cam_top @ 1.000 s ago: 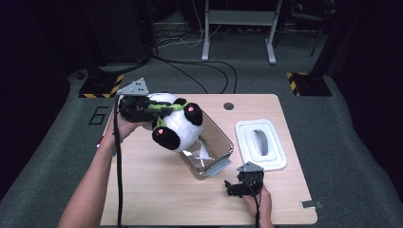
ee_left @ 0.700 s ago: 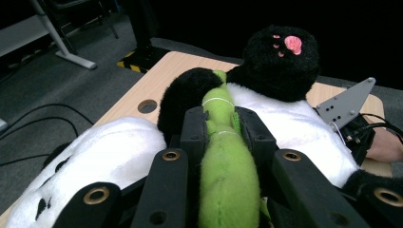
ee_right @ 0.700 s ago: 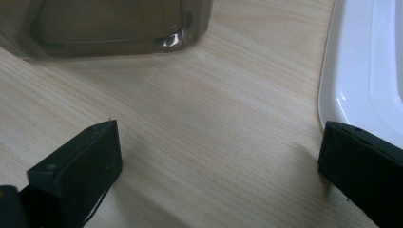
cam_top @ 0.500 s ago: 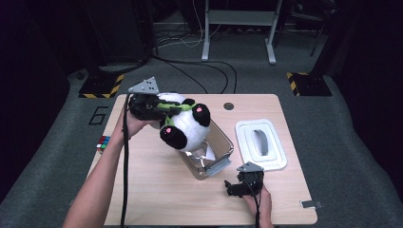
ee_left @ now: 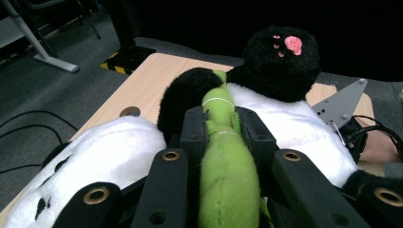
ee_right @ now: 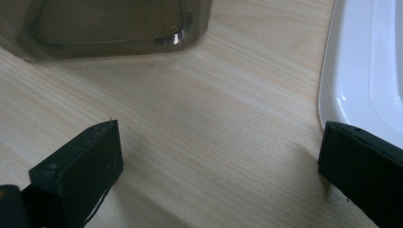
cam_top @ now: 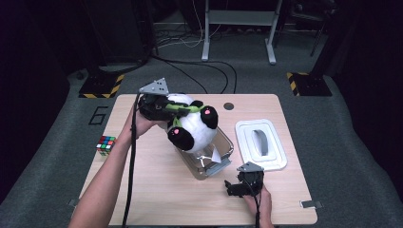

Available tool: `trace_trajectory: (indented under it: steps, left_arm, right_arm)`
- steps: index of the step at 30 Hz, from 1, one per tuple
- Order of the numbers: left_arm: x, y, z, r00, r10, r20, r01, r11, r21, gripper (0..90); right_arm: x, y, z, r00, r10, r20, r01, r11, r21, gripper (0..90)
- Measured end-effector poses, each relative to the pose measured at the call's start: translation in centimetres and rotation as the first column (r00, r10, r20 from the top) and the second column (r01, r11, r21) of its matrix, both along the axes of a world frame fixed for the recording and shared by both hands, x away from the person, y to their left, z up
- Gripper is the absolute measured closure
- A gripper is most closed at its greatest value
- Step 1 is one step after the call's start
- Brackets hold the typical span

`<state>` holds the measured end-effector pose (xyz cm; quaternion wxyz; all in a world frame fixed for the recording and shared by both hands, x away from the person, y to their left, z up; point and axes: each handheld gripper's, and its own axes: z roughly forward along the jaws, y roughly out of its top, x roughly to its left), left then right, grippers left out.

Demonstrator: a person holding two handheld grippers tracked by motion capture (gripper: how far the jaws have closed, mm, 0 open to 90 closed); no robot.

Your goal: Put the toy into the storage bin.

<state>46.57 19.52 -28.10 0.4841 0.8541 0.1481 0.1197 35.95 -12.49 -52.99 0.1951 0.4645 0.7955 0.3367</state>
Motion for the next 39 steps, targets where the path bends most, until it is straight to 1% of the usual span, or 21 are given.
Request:
trace_trajectory:
  steps: [4, 6, 7, 9, 10, 11, 12, 13, 16, 17, 21, 28, 31, 34, 38, 39]
  left_arm:
    - [0.1, -0.6, -0.3, 0.9998, -0.021, -0.005, 0.021, 0.9998, 0.004, 75.3]
    - [0.1, -0.8, -0.4, 0.9997, -0.025, -0.007, 0.025, 0.9997, 0.009, 75.3]
    - [0.1, -0.9, -0.5, 0.9997, -0.024, -0.006, 0.025, 0.9996, 0.013, 75.3]
    - [0.1, -1.1, -0.7, 0.9995, -0.029, -0.013, 0.029, 0.9995, 0.007, 75.2]
    - [0.1, -1.2, -0.7, 0.9994, -0.031, -0.015, 0.031, 0.9995, 0.008, 75.2]
    - [0.1, -1.3, -0.9, 0.9993, -0.032, -0.018, 0.033, 0.9994, 0.010, 75.2]
    - [0.1, -1.4, -1.0, 0.9992, -0.034, -0.020, 0.034, 0.9993, 0.015, 75.2]
    - [0.1, -1.5, -1.1, 0.9992, -0.036, -0.018, 0.036, 0.9992, 0.019, 75.2]
    - [0.3, -1.6, -1.7, 0.9986, -0.041, -0.033, 0.042, 0.9990, 0.017, 75.2]
    - [0.4, -1.7, -2.0, 0.9984, -0.040, -0.039, 0.041, 0.9990, 0.017, 75.2]
    - [0.5, -2.1, -2.9, 0.9977, -0.039, -0.056, 0.040, 0.9989, 0.023, 75.2]
    - [0.4, -2.7, -4.0, 0.9960, -0.040, -0.080, 0.043, 0.9986, 0.032, 75.1]
    - [0.3, -3.1, -4.6, 0.9957, -0.035, -0.086, 0.039, 0.9980, 0.050, 75.0]
    - [0.3, -3.4, -4.9, 0.9946, -0.035, -0.098, 0.040, 0.9980, 0.048, 74.9]
    - [0.4, -3.7, -5.1, 0.9950, -0.029, -0.096, 0.035, 0.9976, 0.060, 74.6]
    - [0.4, -3.8, -5.2, 0.9962, -0.021, -0.084, 0.026, 0.9980, 0.058, 74.5]
  right_arm:
    - [0.0, 0.1, 0.0, 1.0000, -0.006, -0.003, 0.006, 1.000, 0.004, 0.2]
    - [0.0, 0.1, 0.0, 1.0000, -0.009, -0.004, 0.009, 1.000, 0.005, 0.2]
    - [0.0, 0.0, 0.0, 1.0000, 0.001, -0.001, -0.001, 1.000, -0.001, 0.2]
    - [0.0, 0.1, 0.0, 1.0000, -0.008, -0.003, 0.008, 1.000, 0.005, 0.2]
    - [0.0, 0.0, 0.0, 1.0000, -0.001, 0.000, 0.001, 1.000, 0.000, 0.2]
    - [0.0, 0.0, 0.0, 1.0000, 0.004, 0.000, -0.004, 1.000, -0.003, 0.2]
    - [0.0, 0.1, 0.0, 1.0000, -0.009, -0.002, 0.009, 1.000, 0.005, 0.3]
    - [0.0, 0.1, 0.0, 1.0000, -0.009, -0.004, 0.009, 1.000, 0.005, 0.3]
    - [0.0, 0.1, 0.0, 0.9999, -0.012, -0.001, 0.012, 1.000, 0.003, 0.3]
    - [0.0, 0.0, 0.0, 1.0000, -0.005, 0.001, 0.005, 1.000, -0.002, 0.3]
    - [0.0, 0.1, 0.0, 1.0000, -0.010, -0.003, 0.010, 1.000, 0.004, 0.3]
    - [0.0, 0.1, 0.0, 1.0000, -0.009, -0.003, 0.009, 1.000, 0.001, 0.4]
    - [0.0, 0.1, 0.0, 0.9999, -0.013, -0.002, 0.013, 1.000, 0.003, 0.4]
    - [-0.1, 0.1, 0.0, 0.9999, -0.014, -0.002, 0.014, 1.000, 0.003, 0.3]
    - [0.0, 0.1, 0.0, 0.9999, -0.013, -0.003, 0.013, 1.000, 0.003, 0.4]
    - [0.0, 0.1, 0.0, 0.9999, -0.014, -0.003, 0.014, 1.000, 0.003, 0.4]
